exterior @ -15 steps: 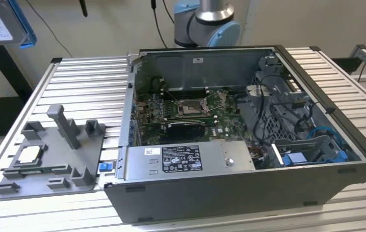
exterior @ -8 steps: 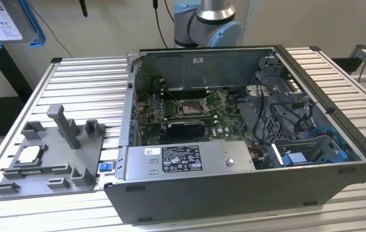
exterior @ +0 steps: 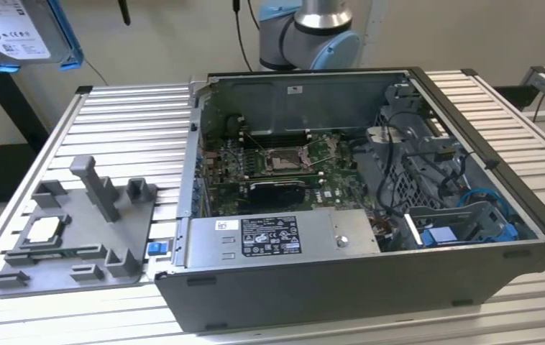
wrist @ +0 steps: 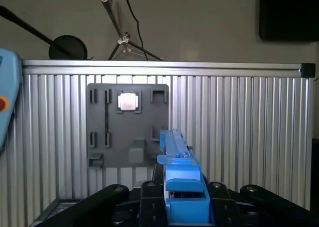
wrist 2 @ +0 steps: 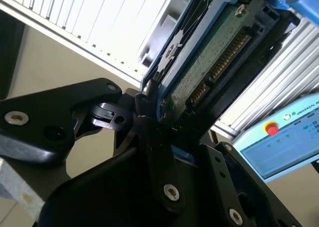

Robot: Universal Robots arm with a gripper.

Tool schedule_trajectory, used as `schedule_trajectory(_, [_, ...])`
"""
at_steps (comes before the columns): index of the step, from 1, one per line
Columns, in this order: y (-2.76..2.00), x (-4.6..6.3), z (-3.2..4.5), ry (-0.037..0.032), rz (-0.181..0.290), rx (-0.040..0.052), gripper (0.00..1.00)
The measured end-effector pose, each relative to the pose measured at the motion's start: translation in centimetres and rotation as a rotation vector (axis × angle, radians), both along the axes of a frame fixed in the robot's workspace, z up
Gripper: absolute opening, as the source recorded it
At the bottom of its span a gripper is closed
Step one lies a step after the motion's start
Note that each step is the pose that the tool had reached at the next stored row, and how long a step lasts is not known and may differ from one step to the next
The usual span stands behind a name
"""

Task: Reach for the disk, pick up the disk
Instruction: 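Pick up the disk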

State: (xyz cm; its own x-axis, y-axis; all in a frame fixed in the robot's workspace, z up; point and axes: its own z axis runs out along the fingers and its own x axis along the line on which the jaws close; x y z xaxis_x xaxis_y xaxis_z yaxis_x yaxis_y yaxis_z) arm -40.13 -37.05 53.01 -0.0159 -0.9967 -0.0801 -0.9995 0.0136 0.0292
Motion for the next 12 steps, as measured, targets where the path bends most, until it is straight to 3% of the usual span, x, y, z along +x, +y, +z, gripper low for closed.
schedule_trajectory(12, [0.00, 3.5, 0.01, 0.0012, 0.000, 0.0014, 0.00])
